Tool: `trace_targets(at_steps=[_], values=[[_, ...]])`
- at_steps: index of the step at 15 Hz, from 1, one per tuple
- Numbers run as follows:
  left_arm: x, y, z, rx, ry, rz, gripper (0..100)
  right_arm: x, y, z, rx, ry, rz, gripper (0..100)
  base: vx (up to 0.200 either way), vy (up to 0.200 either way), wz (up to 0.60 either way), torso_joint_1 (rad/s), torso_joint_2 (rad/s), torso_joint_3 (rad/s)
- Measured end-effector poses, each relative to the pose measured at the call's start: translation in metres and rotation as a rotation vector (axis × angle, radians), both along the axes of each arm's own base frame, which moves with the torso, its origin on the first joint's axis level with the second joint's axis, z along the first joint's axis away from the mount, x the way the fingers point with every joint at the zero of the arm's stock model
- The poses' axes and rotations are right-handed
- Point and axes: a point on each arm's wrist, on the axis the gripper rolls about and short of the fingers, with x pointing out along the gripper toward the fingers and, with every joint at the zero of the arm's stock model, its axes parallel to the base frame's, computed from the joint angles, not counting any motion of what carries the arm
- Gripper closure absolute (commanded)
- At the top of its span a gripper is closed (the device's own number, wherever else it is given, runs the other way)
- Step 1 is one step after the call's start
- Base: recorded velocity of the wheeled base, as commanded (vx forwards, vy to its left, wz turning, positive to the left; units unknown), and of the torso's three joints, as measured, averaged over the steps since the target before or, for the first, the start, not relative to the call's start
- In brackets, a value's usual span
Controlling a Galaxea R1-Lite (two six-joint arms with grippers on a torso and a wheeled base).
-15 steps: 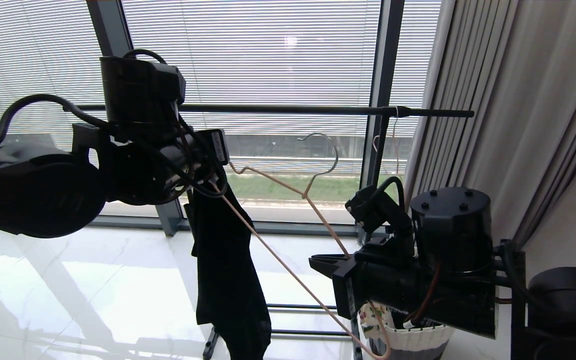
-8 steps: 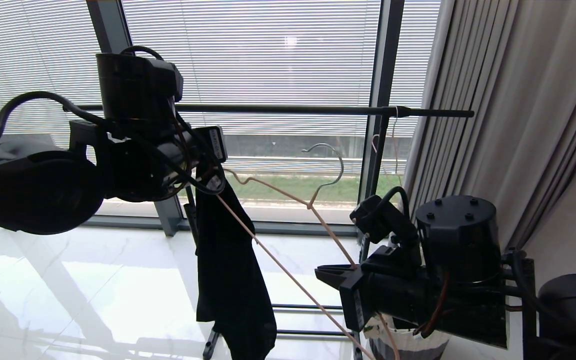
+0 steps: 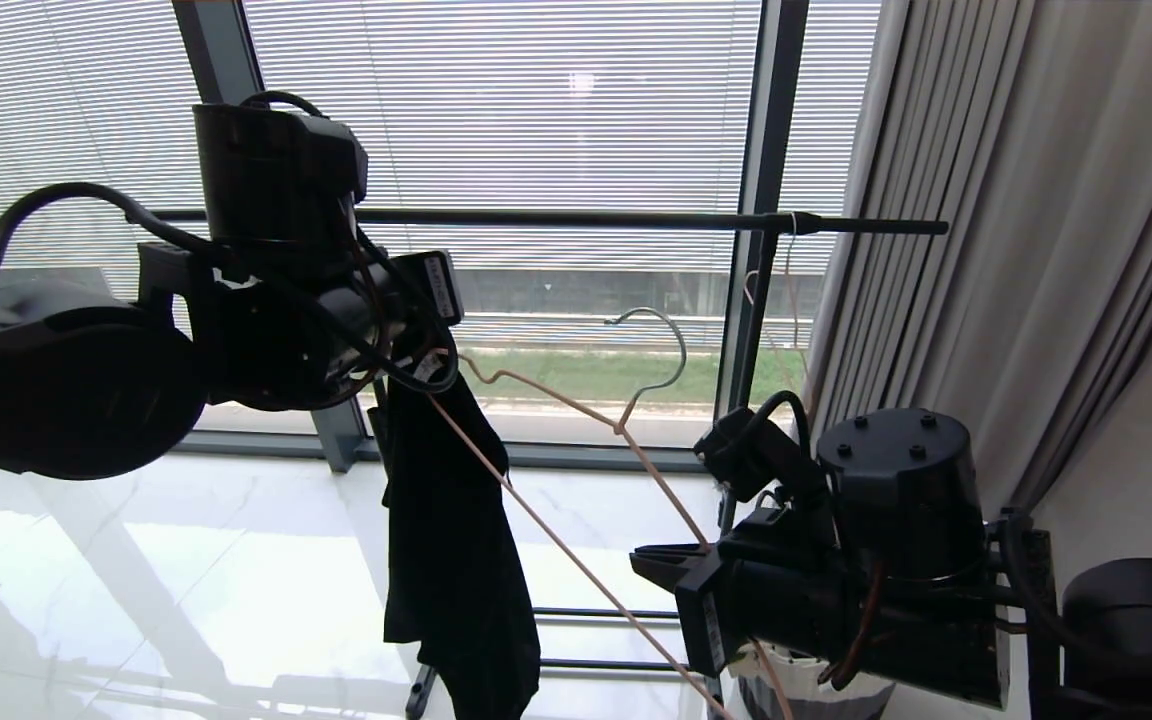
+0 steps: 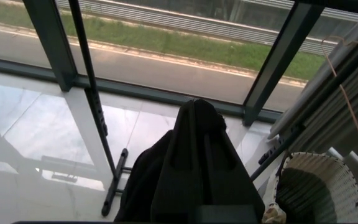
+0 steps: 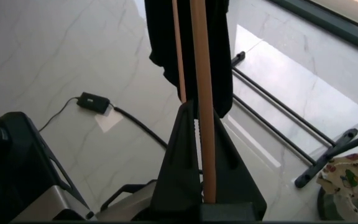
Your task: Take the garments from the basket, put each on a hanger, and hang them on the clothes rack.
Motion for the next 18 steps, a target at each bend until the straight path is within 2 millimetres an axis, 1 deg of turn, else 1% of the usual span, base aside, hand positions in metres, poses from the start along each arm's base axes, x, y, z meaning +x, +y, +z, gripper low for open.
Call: trace_targets(at_steps=[3, 7, 10, 12, 15, 18], values=[[-0.009, -0.007, -0.006, 0.0, 0.019, -0.029, 100, 0.005, 0.006, -0.001, 0.024, 0.005, -0.03, 100, 0.0, 0.0, 0.0, 0.0, 0.0, 0.0], [-0.023, -0.012, -0.013, -0.027, 0.045, -0.053, 100, 0.009, 0.014, 0.005, 0.046, -0.009, -0.039, 100, 0.0, 0.0, 0.0, 0.0, 0.0, 0.0], [-0.027, -0.016, -0.009, -0.033, 0.034, -0.074, 100, 0.005, 0.019, 0.004, 0.043, -0.005, -0.017, 100, 0.0, 0.0, 0.0, 0.0, 0.0, 0.0], [-0.029, -0.016, -0.004, -0.036, 0.021, -0.093, 100, 0.002, 0.018, -0.002, 0.011, 0.014, -0.013, 100, 0.0, 0.0, 0.0, 0.0, 0.0, 0.0], [-0.03, -0.008, 0.003, -0.021, 0.004, -0.121, 100, 0.0, 0.013, -0.005, -0.016, 0.031, -0.016, 100, 0.0, 0.0, 0.0, 0.0, 0.0, 0.0], [-0.027, 0.002, 0.006, -0.01, -0.003, -0.117, 100, -0.001, 0.009, -0.002, -0.012, 0.034, -0.009, 100, 0.0, 0.0, 0.0, 0.0, 0.0, 0.0]])
